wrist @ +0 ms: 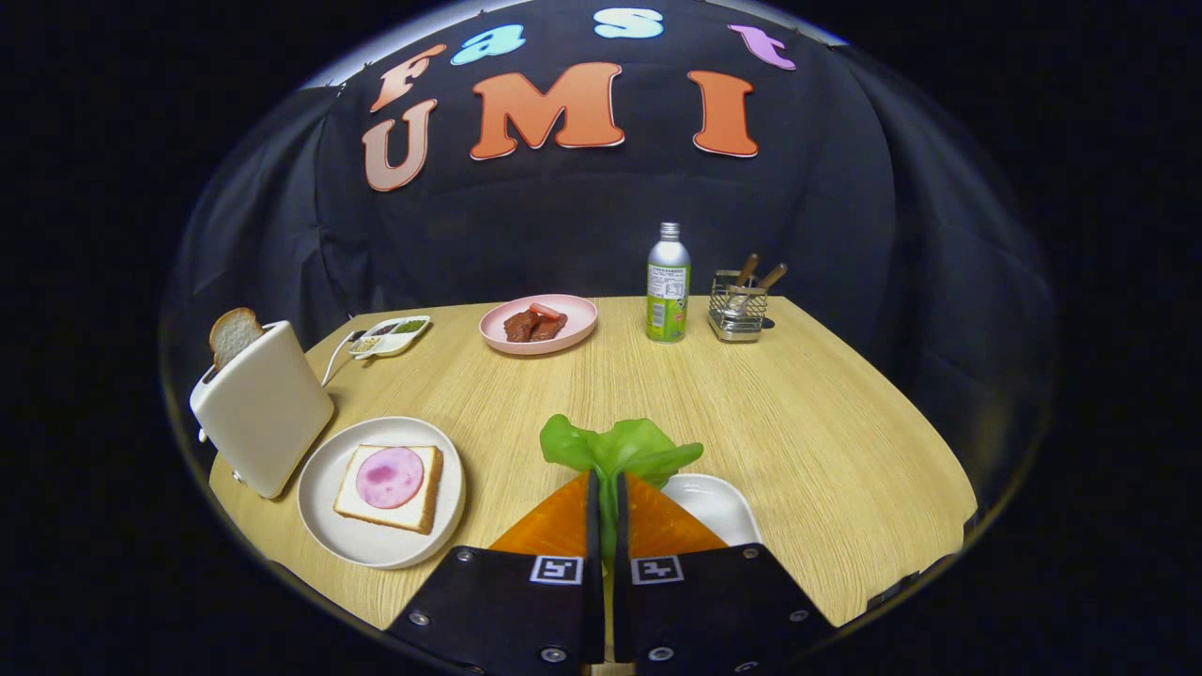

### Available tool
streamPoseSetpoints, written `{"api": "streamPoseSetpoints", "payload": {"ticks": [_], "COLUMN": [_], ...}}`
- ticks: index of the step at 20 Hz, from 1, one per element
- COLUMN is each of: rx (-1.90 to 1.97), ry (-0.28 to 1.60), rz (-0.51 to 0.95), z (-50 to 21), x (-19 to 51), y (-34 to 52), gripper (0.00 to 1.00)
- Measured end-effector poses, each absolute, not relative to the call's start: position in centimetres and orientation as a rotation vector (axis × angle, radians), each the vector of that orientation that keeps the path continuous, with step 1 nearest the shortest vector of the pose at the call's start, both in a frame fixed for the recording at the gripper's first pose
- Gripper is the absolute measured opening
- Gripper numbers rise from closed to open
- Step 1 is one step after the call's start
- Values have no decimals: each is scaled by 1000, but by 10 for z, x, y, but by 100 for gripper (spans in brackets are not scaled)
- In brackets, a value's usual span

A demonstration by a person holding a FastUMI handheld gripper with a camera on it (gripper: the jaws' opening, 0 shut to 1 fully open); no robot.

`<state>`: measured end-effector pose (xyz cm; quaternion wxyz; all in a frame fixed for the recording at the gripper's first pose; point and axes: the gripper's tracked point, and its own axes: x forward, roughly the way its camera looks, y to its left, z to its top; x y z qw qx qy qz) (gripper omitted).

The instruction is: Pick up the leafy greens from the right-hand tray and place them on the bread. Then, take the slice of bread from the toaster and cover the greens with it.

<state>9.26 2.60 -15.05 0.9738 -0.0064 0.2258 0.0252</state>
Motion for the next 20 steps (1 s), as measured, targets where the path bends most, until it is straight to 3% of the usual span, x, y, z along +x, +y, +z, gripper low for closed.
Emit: {"api": "streamPoseSetpoints", "payload": {"ticks": [20], "rx": [-21], "ry": [458], "rz": [259], "z": [-165], "x": [101], "y": [195], "gripper": [5]}}
